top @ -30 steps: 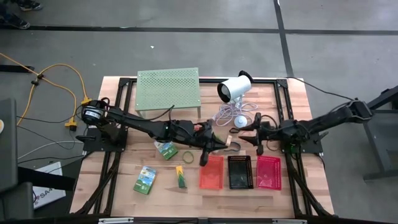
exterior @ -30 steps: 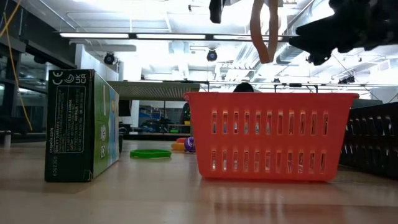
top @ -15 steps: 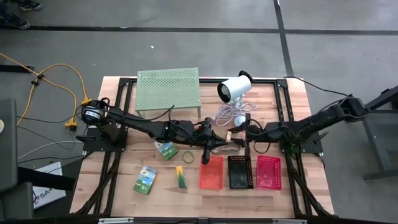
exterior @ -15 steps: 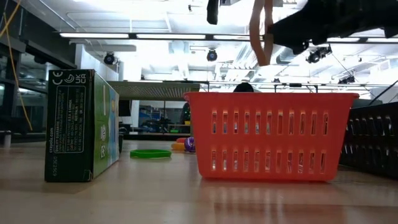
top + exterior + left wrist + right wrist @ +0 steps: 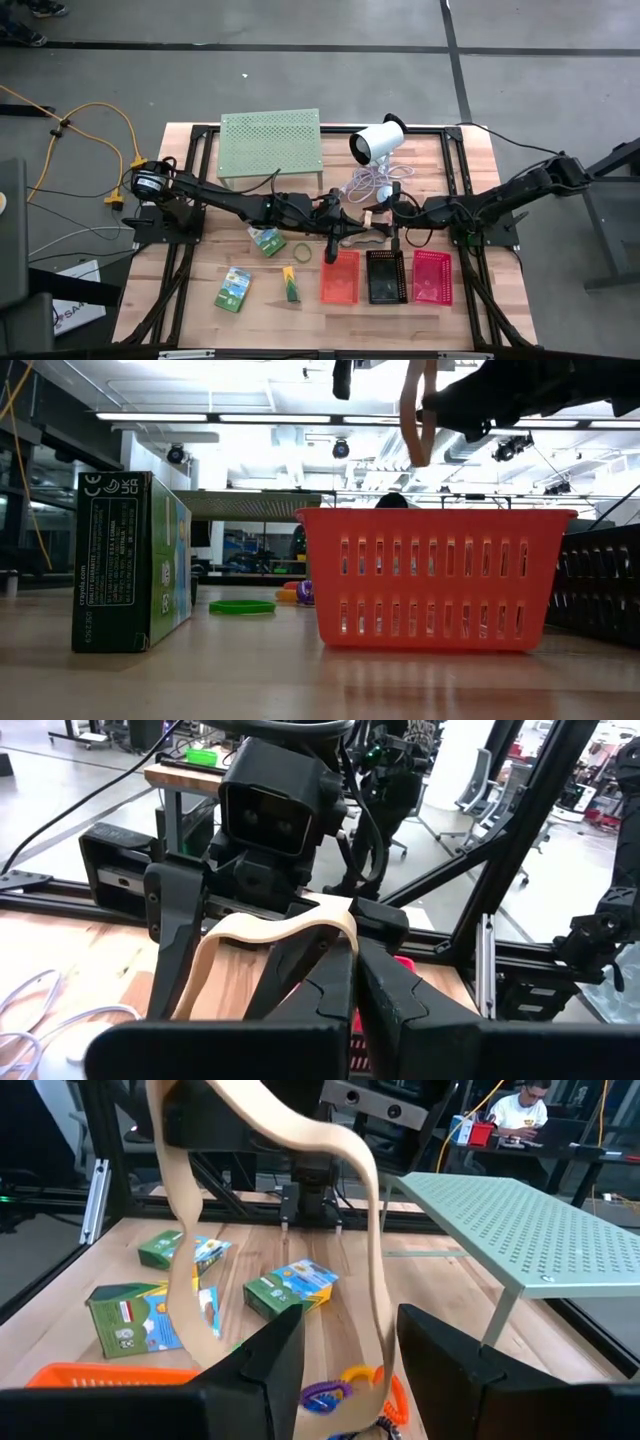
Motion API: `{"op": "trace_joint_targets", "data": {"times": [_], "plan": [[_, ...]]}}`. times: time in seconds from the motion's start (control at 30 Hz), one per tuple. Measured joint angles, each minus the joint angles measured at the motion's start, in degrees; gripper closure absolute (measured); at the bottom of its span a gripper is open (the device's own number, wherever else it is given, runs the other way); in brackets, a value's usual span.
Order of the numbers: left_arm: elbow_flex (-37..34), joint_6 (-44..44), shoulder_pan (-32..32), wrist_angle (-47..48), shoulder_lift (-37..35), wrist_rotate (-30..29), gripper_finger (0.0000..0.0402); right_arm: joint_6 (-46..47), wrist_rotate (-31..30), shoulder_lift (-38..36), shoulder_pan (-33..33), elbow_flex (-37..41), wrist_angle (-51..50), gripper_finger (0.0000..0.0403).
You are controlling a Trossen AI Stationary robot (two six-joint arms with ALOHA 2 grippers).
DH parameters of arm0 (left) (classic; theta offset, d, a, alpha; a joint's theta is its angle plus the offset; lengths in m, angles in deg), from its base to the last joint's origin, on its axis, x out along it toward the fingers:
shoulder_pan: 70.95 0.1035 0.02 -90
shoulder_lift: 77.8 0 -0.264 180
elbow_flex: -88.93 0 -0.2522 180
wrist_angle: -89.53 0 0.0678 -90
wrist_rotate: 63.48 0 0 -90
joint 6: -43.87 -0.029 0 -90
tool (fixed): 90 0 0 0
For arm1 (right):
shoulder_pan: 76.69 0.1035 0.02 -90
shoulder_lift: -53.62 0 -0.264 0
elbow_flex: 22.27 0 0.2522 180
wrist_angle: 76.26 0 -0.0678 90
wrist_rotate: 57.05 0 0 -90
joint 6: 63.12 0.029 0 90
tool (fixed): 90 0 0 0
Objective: Pick & Place Office Desk Supplies
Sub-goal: Put the brown rubber band into the red basket
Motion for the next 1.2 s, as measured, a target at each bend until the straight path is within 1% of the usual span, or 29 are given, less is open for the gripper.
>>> {"op": "trace_joint_targets", "data": {"times": [0.23,0.7,1.0,1.2], "plan": [[0.0,0.1,0.0,1.3,0.0,0.0,0.0401,0.0,0.0,0.0,0.0,0.0,-1.0,0.0259],[0.0,0.2,0.0,2.1,0.0,0.0,0.0401,0.1,0.5,0.0,0.0,0.0,-1.8,0.0352],[0.0,0.2,0.0,2.1,0.0,0.0,0.0401,0.0,1.9,0.0,0.0,0.0,-1.8,0.0395],[0.0,0.2,0.0,2.1,0.0,0.0,0.0401,0.0,2.1,0.0,0.0,0.0,-1.8,0.0399]]}}
